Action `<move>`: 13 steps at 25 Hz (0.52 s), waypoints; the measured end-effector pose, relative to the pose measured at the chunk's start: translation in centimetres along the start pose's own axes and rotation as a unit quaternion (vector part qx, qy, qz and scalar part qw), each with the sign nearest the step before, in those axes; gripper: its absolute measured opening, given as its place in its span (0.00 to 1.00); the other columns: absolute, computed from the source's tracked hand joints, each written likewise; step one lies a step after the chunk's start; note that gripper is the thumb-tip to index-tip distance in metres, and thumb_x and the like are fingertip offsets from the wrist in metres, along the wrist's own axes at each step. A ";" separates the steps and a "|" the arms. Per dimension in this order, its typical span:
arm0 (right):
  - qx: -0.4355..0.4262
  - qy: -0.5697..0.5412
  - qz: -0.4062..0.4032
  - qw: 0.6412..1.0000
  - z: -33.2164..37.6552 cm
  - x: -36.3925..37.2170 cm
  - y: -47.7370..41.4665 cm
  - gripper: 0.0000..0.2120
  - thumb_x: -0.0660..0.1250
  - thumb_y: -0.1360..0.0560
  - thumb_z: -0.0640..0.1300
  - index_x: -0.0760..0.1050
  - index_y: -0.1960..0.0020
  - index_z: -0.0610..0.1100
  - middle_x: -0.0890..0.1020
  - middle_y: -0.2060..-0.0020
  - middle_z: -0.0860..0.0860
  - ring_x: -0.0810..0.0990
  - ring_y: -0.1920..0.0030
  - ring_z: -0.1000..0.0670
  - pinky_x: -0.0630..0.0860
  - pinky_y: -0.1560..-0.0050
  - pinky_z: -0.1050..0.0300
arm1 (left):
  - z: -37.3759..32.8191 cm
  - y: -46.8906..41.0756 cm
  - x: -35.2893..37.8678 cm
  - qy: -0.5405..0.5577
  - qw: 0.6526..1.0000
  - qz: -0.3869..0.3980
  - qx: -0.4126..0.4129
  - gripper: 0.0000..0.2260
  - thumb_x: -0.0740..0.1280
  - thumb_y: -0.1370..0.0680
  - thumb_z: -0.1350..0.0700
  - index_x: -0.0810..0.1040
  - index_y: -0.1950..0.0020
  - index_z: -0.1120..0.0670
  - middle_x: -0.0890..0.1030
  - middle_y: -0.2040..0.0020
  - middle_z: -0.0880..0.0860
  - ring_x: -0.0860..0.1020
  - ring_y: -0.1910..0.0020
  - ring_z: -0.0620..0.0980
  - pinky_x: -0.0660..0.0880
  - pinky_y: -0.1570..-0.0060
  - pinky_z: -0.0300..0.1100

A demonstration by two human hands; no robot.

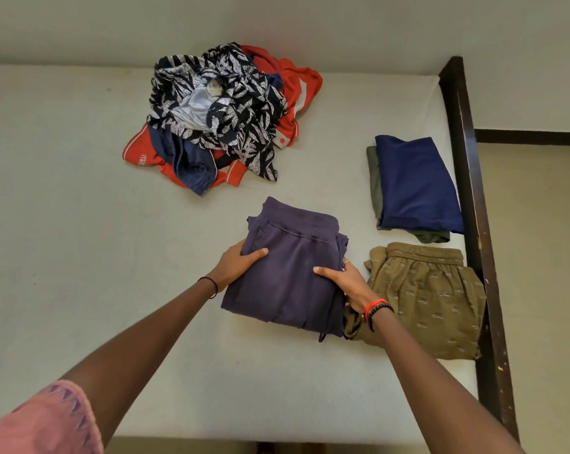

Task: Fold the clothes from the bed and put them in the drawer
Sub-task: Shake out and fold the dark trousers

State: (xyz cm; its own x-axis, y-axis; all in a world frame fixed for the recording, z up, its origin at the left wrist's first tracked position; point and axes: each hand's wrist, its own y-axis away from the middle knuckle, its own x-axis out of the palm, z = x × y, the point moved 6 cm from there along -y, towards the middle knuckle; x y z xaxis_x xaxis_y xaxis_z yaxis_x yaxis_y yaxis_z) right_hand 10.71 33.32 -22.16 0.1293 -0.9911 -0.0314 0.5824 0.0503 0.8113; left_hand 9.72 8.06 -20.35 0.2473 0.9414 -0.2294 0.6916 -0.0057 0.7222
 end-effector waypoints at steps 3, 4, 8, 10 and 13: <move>-0.021 0.004 -0.010 1.000 0.4 -0.9 1.6 0.32 0.78 0.35 0.51 0.70 0.34 0.46 0.78 0.42 0.51 0.78 0.44 0.49 0.76 0.42 0.53 | -1.9 1.8 -0.2 -0.036 0.999 -0.001 0.018 0.22 0.67 0.25 0.42 0.71 0.33 0.48 0.78 0.39 0.50 0.76 0.42 0.51 0.73 0.39 0.48; -0.026 0.000 -0.009 1.000 0.8 -1.2 2.3 0.34 0.79 0.36 0.52 0.71 0.35 0.46 0.79 0.42 0.51 0.79 0.44 0.49 0.76 0.41 0.51 | -2.7 2.5 -0.2 -0.041 0.999 -0.004 0.026 0.22 0.67 0.25 0.42 0.72 0.33 0.48 0.78 0.40 0.49 0.77 0.42 0.51 0.74 0.40 0.47; -0.055 0.012 -0.027 0.998 3.6 -4.3 6.2 0.29 0.80 0.38 0.51 0.76 0.40 0.45 0.83 0.47 0.50 0.81 0.48 0.51 0.78 0.47 0.56 | -6.6 5.5 0.7 -0.038 0.998 0.001 0.050 0.21 0.67 0.24 0.43 0.72 0.33 0.48 0.78 0.41 0.48 0.77 0.43 0.50 0.74 0.42 0.45; -0.069 0.021 -0.050 0.996 5.0 -7.0 8.1 0.26 0.80 0.38 0.50 0.78 0.44 0.44 0.84 0.50 0.50 0.82 0.50 0.52 0.78 0.51 0.59 | -8.6 6.8 2.3 -0.021 0.998 0.007 0.063 0.22 0.67 0.25 0.43 0.71 0.33 0.47 0.78 0.41 0.47 0.77 0.43 0.50 0.74 0.41 0.45; -0.079 0.043 -0.071 0.993 7.2 -11.6 11.3 0.23 0.80 0.39 0.51 0.78 0.47 0.45 0.84 0.53 0.50 0.82 0.53 0.52 0.78 0.55 0.58 | -11.2 8.6 6.1 0.015 0.996 0.020 0.083 0.22 0.68 0.26 0.43 0.72 0.34 0.46 0.78 0.40 0.46 0.78 0.42 0.48 0.74 0.39 0.46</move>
State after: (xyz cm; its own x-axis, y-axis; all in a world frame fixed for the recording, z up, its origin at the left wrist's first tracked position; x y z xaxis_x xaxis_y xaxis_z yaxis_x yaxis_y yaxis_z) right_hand 10.02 44.52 -8.37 0.1013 -0.9756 -0.1946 0.7177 -0.0638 0.6934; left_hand 9.58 17.54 -8.17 0.2585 0.9491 -0.1800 0.7844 -0.0975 0.6125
